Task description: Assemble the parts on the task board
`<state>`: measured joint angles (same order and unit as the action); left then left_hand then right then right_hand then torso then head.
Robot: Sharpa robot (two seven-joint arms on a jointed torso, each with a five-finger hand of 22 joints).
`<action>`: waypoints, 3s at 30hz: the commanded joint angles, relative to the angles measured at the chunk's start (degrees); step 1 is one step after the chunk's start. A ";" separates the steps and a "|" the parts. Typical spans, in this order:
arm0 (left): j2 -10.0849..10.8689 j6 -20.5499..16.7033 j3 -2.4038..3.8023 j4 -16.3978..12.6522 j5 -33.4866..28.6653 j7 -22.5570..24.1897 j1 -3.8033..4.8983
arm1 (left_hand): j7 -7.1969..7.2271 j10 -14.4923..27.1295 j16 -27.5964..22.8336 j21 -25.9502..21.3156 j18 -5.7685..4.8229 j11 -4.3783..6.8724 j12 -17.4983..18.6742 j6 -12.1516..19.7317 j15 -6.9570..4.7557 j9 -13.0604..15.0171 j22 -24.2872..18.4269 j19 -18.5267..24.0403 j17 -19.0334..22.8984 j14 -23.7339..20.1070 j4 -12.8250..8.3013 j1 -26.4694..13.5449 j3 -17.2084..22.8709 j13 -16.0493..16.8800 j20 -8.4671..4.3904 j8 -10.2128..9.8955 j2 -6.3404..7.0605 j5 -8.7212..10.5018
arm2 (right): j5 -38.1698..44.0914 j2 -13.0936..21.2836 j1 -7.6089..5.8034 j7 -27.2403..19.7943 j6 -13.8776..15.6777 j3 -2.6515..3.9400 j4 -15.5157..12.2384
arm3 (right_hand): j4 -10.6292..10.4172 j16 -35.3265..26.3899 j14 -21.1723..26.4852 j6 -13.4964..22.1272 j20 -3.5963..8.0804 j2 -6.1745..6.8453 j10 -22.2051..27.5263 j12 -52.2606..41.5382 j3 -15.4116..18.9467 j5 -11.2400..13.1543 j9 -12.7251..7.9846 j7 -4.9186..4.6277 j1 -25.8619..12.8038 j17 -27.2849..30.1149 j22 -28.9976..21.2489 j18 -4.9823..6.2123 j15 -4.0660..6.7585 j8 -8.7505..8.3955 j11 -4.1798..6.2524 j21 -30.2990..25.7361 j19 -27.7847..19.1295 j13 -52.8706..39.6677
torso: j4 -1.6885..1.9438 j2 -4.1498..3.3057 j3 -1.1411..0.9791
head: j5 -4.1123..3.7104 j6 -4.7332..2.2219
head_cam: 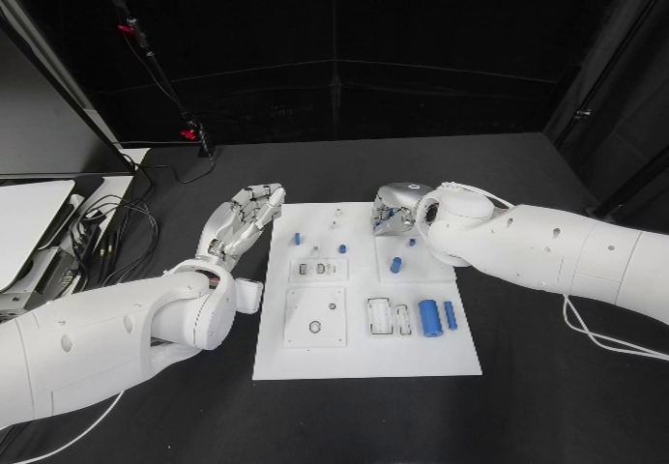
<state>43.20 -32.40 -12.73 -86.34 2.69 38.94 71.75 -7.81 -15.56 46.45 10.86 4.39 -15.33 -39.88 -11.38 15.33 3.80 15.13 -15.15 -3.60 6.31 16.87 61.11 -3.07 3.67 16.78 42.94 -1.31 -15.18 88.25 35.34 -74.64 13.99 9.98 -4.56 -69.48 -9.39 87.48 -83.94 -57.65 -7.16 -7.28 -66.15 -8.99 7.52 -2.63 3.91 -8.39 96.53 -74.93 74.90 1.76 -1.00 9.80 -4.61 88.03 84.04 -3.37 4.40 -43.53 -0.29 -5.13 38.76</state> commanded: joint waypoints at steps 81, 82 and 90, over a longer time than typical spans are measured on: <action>-0.41 0.34 0.07 0.27 0.37 14.89 0.10 | -9.33 -0.22 0.04 0.49 0.58 -0.07 0.25 -0.61 0.13 -0.03 -0.03 0.04 -0.09 0.30 -0.13 0.59 -0.52 0.01 -0.11 -0.33 -1.01 -1.30 | -0.29 -14.30 0.32 -14.49 10.41 1.73 17.75 | -1.64 -0.02 -3.81 -1.49 -0.20 1.18 -1.69 5.15 -3.19 -0.26 -0.14 -0.29 2.75 -1.36 11.81 -0.95 -0.14 -3.01 -0.67 0.61 3.94 -0.05 | 0.00 0.06 0.05 | 3.51 -0.53; -0.44 0.35 0.07 0.28 0.37 14.90 0.10 | -9.33 -0.22 0.04 0.49 0.58 -0.07 0.25 -0.61 0.13 -0.03 -0.03 0.04 -0.09 0.30 -0.13 0.59 -0.52 0.01 -0.11 -0.33 -1.01 -1.30 | -0.29 -14.37 0.34 -14.48 10.31 1.73 17.82 | -1.64 -0.02 -3.81 -1.49 -0.20 1.18 -1.69 5.15 -3.19 -0.26 -0.14 -0.29 2.75 -1.36 11.81 -0.95 -0.14 -3.01 -0.67 0.61 3.94 -0.05 | -0.03 0.08 0.06 | 3.54 -0.46; -0.43 0.46 0.07 0.19 0.37 14.93 0.10 | -9.33 -0.21 0.04 0.50 0.57 -0.07 0.27 -0.59 0.13 -0.04 -0.04 0.06 -0.09 0.31 -0.11 0.68 -0.53 0.00 -0.10 -0.37 -1.19 -1.44 | -0.29 -15.25 0.65 -14.29 9.41 1.73 19.06 | -1.70 -0.02 -3.82 -1.44 -0.21 1.20 -1.67 5.21 -3.24 -0.27 -0.15 -0.31 2.75 -1.37 11.79 -0.94 -0.16 -3.09 -0.69 0.60 3.92 -0.05 | 0.00 0.07 -0.02 | 3.70 -0.18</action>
<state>42.76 -32.33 -12.73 -86.06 2.70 38.95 71.76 -8.02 -15.56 46.45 11.05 4.39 -15.33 -39.88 -11.59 15.33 3.79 15.12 -15.15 -3.60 6.31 16.71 61.79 -3.23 3.67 16.78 42.94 -1.99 -16.42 87.93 20.22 -73.93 -0.03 20.27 -2.87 -50.60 -11.05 87.48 -83.95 -59.40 -7.17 -6.12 -67.87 -4.13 4.61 -2.61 3.84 -8.50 98.85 -74.91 74.90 1.76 -1.01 6.94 -4.93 88.51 84.04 -3.37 4.40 -43.46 -0.24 -1.44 38.50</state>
